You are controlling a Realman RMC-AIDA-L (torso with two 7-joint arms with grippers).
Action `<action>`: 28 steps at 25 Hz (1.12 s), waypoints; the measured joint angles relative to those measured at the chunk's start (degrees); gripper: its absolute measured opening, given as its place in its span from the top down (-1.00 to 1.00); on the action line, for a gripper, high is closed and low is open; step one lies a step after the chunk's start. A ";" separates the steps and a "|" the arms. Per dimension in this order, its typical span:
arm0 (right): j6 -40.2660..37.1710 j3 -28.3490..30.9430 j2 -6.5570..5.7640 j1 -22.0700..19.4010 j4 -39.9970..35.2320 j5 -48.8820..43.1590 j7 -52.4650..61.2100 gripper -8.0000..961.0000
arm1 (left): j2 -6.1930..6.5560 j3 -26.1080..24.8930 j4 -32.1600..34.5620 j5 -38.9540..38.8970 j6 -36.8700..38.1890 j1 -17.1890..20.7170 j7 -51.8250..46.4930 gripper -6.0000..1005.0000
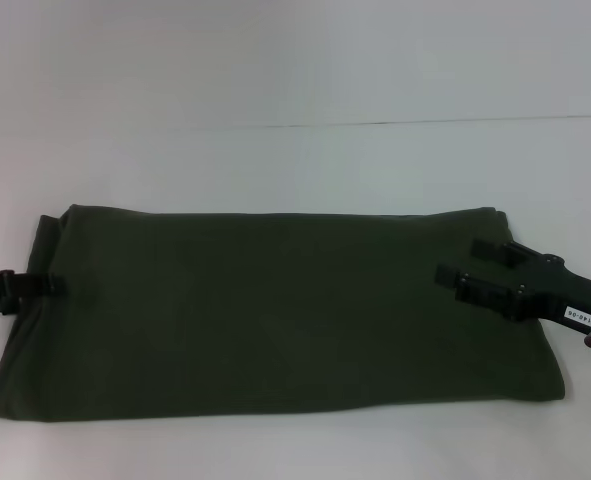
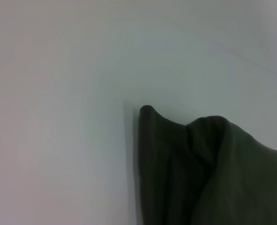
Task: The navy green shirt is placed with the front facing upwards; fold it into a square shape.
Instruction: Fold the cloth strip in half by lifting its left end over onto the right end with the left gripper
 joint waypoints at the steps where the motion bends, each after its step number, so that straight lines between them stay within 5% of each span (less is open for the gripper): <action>1: -0.01 0.00 0.00 0.00 0.00 0.00 0.00 -0.93 | 0.06 0.03 -0.33 0.00 0.01 -0.04 0.00 -0.67; 28: -0.05 -0.09 0.00 0.01 0.06 0.00 0.00 -0.92 | 0.32 0.19 0.56 0.75 0.38 0.31 0.01 -0.66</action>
